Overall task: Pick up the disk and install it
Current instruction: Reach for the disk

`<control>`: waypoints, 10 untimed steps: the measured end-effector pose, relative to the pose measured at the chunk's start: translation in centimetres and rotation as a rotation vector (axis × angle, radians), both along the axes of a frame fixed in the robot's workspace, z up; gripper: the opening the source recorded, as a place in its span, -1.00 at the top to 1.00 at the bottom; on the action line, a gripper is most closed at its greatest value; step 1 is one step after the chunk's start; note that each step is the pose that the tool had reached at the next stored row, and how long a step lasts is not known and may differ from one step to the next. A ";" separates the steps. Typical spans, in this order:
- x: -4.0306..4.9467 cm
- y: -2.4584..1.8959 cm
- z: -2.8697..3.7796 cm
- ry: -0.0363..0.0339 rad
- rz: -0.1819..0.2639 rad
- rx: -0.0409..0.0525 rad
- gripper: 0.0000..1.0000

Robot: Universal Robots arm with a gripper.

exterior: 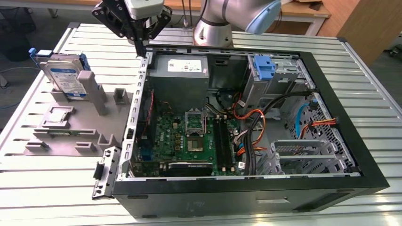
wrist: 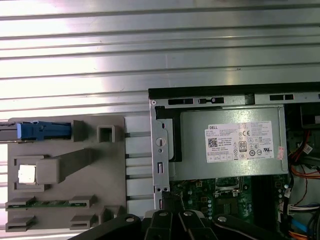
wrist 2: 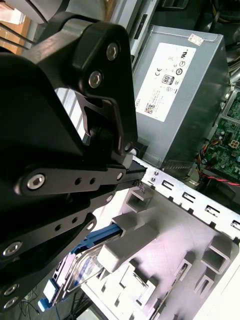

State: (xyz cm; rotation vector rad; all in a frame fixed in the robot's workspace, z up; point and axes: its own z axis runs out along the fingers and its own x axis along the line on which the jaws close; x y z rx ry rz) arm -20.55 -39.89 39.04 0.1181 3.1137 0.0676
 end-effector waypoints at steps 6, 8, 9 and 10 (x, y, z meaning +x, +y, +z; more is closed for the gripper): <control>-0.14 0.32 -0.01 -0.0001 0.000 0.0001 0.80; -0.38 0.37 -0.02 -0.0001 0.000 0.0001 0.80; -0.53 0.38 -0.02 0.0000 0.000 0.0000 0.80; -0.68 0.38 -0.04 -0.0001 0.000 0.0001 0.80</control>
